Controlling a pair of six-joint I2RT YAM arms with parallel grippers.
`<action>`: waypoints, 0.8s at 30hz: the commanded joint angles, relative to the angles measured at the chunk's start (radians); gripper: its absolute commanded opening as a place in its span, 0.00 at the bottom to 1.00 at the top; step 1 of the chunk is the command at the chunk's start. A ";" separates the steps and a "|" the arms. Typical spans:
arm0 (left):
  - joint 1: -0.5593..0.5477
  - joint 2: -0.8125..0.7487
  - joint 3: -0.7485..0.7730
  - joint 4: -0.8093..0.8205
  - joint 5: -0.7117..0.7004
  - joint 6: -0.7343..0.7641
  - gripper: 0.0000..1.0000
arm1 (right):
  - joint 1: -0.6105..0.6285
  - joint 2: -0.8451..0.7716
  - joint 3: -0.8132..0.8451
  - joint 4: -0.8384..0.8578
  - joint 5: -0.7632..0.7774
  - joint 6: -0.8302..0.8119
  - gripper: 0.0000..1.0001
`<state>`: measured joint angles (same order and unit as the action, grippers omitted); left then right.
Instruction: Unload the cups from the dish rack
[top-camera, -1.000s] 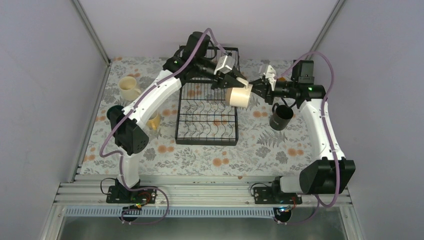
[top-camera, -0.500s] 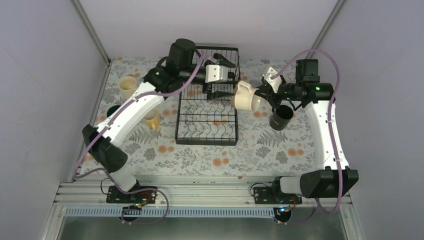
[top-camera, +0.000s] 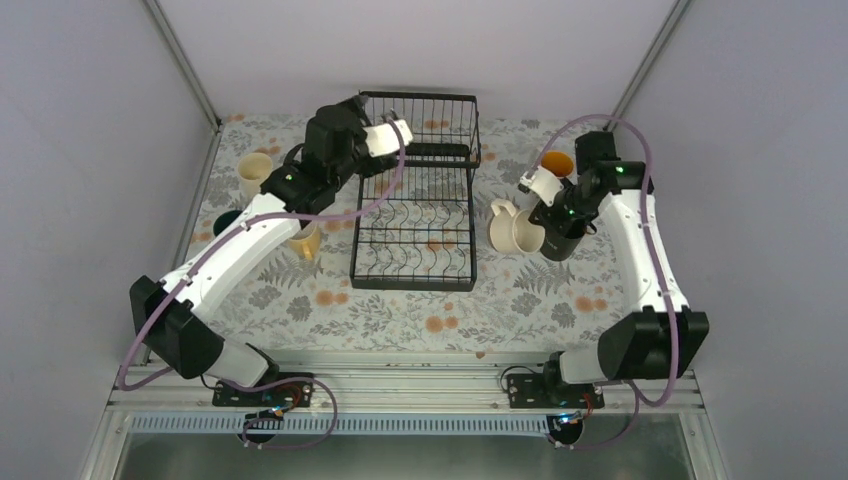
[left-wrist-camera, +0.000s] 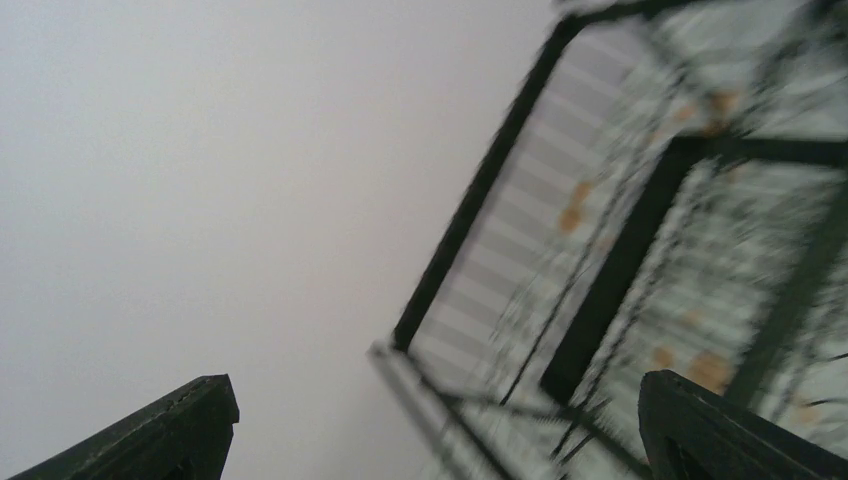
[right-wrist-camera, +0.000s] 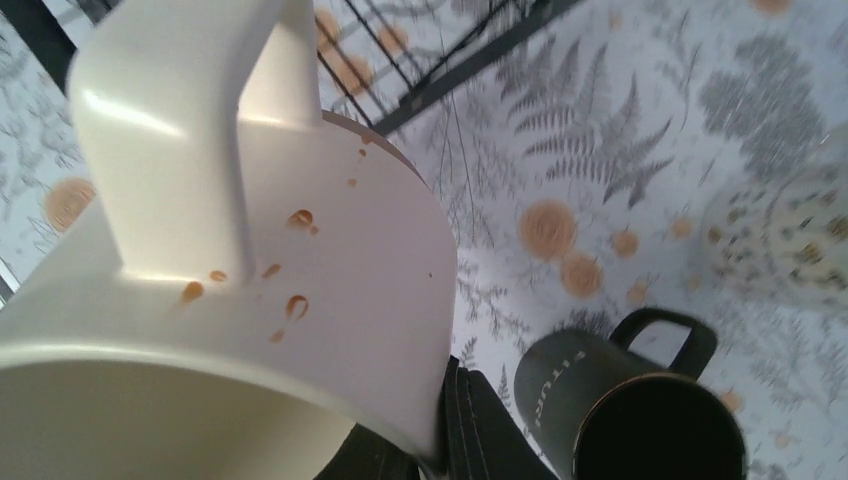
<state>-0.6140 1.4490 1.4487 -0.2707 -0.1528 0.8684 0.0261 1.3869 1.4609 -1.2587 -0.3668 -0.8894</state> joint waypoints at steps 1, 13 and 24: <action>0.079 0.012 0.027 0.000 -0.325 -0.129 1.00 | 0.006 0.040 -0.024 0.011 0.077 0.034 0.03; 0.428 0.118 0.224 -0.258 -0.135 -0.507 1.00 | 0.021 0.211 -0.101 0.125 0.180 0.081 0.03; 0.795 0.265 0.320 -0.358 0.477 -0.742 1.00 | 0.050 0.359 -0.113 0.155 0.292 0.124 0.04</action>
<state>0.0792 1.6924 1.8004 -0.6170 0.0460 0.2417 0.0658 1.7226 1.3582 -1.1244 -0.1181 -0.7998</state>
